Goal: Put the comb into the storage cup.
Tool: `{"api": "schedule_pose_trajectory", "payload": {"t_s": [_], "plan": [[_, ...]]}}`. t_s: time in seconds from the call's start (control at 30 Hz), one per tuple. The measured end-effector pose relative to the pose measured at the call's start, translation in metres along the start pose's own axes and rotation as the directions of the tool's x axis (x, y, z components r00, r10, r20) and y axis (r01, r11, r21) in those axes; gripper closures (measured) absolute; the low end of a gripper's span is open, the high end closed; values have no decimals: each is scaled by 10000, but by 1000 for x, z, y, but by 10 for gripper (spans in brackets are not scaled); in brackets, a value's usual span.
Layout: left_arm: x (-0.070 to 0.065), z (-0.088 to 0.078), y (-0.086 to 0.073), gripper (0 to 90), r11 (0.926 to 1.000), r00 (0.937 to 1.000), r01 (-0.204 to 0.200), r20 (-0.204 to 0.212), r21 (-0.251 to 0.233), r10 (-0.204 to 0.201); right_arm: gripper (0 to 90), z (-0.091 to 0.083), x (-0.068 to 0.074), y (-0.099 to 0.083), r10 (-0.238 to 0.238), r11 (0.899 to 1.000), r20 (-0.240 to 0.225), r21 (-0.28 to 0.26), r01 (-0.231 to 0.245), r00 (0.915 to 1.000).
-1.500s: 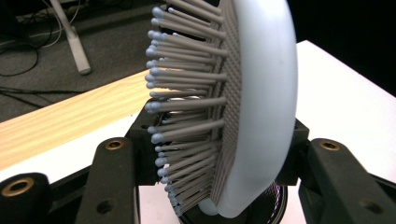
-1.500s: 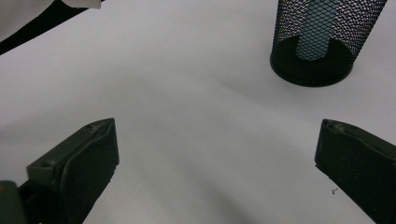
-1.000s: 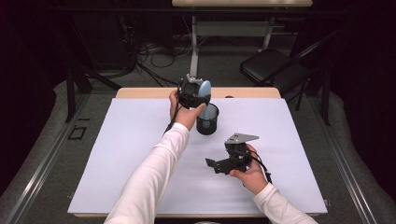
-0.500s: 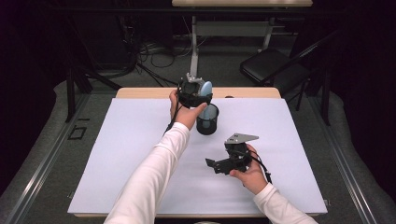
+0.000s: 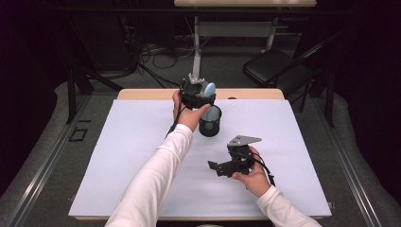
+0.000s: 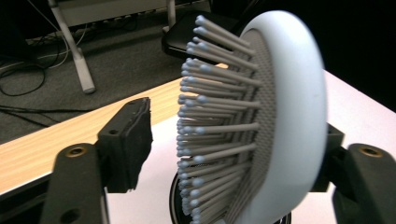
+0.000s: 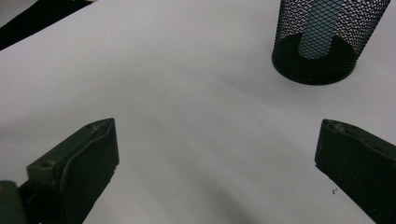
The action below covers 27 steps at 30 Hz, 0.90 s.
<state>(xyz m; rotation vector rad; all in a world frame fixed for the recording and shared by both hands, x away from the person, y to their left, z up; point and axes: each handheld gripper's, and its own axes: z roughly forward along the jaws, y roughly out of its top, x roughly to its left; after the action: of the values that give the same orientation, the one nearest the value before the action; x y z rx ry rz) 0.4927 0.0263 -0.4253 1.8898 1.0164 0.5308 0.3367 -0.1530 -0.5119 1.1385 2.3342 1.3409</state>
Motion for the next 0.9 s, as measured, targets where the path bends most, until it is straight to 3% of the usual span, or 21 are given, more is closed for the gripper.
{"api": "schedule_pose_trajectory", "payload": {"t_s": [0.4, 0.6, 0.9], "plan": [[2, 3, -2, 363, 9992, 9991, 326, 267, 232, -332, 0, 0, 0, 0, -2, 10000, 15, -18, 2, 10000], [1, 4, -2, 407, 9989, 9988, 264, 407, 381, -279, 0, 0, 0, 0, -16, 10000, 2, -11, 16, 10000], [2, 5, -3, 404, 9983, 9973, 451, 565, 374, -471, 0, 1, 0, -1, -57, 10000, 8, -6, 57, 10000]]}}
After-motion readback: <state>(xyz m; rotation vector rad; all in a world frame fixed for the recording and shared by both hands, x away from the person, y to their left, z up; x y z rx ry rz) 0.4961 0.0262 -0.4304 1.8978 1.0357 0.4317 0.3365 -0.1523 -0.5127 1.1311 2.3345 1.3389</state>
